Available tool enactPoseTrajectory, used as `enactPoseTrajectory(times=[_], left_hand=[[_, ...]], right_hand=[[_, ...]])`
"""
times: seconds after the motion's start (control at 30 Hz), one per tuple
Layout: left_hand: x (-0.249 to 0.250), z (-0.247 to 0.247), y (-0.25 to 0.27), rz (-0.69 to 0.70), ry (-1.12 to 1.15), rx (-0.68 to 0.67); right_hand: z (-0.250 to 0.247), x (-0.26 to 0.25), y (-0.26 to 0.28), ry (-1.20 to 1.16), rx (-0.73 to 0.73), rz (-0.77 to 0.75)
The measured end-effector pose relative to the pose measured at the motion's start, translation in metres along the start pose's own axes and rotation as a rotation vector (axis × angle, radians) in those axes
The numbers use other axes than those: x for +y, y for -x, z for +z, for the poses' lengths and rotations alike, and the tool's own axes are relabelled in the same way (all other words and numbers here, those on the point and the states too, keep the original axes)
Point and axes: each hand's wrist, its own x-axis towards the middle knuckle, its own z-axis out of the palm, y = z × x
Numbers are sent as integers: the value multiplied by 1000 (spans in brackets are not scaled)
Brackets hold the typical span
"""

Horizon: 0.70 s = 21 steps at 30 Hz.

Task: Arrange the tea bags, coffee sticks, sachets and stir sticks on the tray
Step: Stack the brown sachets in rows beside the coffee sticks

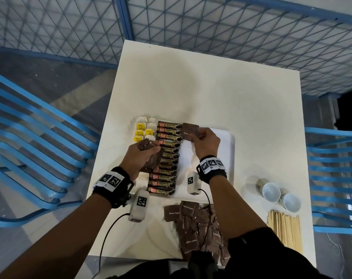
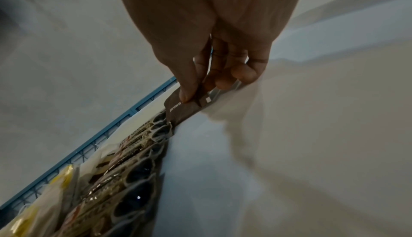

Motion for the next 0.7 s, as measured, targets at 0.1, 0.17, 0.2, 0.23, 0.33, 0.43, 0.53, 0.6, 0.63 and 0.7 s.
enactPoseTrajectory(times=[0.1,0.17,0.2,0.23,0.33,0.43,0.53,0.6,0.63,0.7], left_hand=[[-1,-1,-1,-13,26,-18],[-1,-2,-2,-31,56,-54],[-1,-2,-2,-42,71,-76],[-1,-2,-2,-51,83,-97],[-1,-2,-2,-52,95,-135],[-3,-3,-2,-38,83,-130],[-6,-4,-2,-31,93,-140],[-7,-4,-1,-25,100,-143],[-7,-5,0,-18,102,-147],[-6,-3,2,-2,104,-148]], right_hand=[[-1,-1,0,20,3,10],[-2,-2,0,17,5,16],[-3,-2,1,10,9,17],[-3,-2,1,3,15,15],[-2,1,3,-15,30,7],[-3,2,6,-20,31,12],[-5,1,12,-44,50,11],[-4,-1,19,-65,73,-27],[-4,-3,24,-74,61,-59],[0,-10,33,-85,-39,-126]])
